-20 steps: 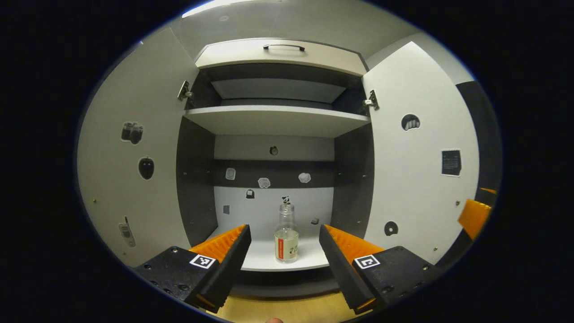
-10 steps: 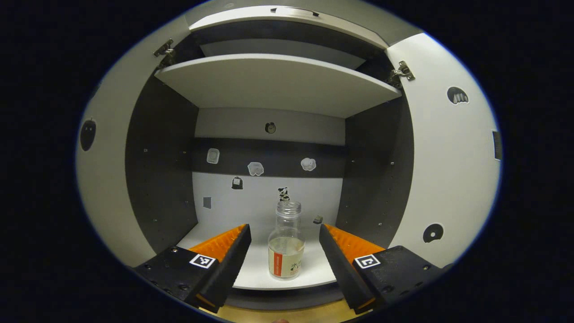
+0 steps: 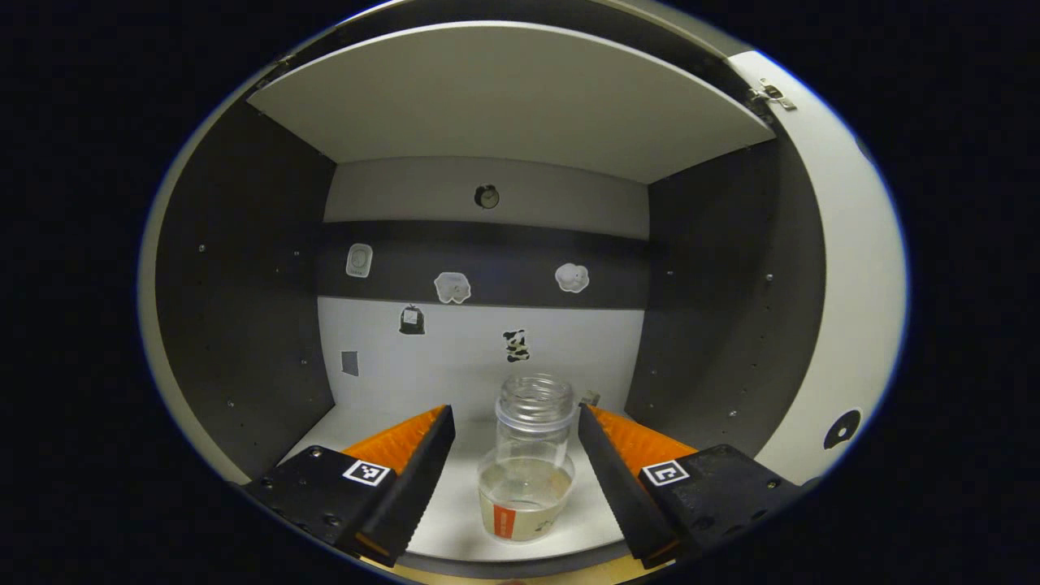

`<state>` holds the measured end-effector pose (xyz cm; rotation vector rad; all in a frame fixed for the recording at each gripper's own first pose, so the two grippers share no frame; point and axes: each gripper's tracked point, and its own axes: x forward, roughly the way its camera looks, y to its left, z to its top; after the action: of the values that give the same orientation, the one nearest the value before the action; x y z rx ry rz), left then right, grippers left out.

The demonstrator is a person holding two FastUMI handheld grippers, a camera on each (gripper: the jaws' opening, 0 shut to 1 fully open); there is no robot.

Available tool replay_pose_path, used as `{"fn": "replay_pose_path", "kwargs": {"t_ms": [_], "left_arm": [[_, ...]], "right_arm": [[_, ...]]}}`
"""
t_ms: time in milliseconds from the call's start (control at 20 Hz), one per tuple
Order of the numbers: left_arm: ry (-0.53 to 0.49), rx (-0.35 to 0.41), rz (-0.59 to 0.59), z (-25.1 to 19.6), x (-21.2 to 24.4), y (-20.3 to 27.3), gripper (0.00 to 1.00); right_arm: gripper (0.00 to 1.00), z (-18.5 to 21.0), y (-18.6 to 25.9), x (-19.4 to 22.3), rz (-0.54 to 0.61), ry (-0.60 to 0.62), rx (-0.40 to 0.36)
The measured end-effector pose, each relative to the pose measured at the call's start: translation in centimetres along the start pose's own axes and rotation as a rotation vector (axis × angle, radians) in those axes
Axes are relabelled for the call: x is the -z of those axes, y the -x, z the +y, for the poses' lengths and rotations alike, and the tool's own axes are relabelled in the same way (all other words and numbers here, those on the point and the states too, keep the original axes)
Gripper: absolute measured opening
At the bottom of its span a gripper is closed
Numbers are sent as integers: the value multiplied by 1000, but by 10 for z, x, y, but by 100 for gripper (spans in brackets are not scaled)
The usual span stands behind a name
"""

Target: Grasp the bottle in the cabinet with the left hand and place it on the coaster, then close the right door with the right hand and the left door with the left hand.

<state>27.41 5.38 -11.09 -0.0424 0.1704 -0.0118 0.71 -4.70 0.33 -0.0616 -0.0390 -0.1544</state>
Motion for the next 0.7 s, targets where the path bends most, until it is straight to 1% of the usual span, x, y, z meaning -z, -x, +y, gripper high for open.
{"fn": "replay_pose_path", "kwargs": {"t_ms": [50, 100, 250, 350, 450, 500, 550, 600, 700], "left_arm": [[8, 5, 6, 1, 2, -5, 95], [12, 9, 11, 2, 2, -8, 89], [7, 1, 3, 12, 1, -11, 51], [15, -6, -4, 17, -1, -9, 47], [30, 6, 8, 18, 1, 1, 45], [42, 19, 13, 17, 1, 6, 45], [54, 41, 15, 14, -1, 15, 47], [65, 64, 15, 10, -1, 24, 45], [66, 110, 5, 2, -3, 45, 45]], "right_arm": [[97, 0, -1, 1, 1, 1, 0], [97, 0, -1, 1, 1, 0, 1], [97, -4, -1, 2, -1, 0, 6], [97, -9, -1, -1, -7, 3, 17], [97, -13, 1, 0, -6, 1, 25], [97, -15, 2, 0, -5, -1, 28], [97, -17, 3, 0, -5, -2, 30], [97, -18, 5, -1, -4, -3, 34], [97, -21, 10, 0, -4, -5, 38]]}}
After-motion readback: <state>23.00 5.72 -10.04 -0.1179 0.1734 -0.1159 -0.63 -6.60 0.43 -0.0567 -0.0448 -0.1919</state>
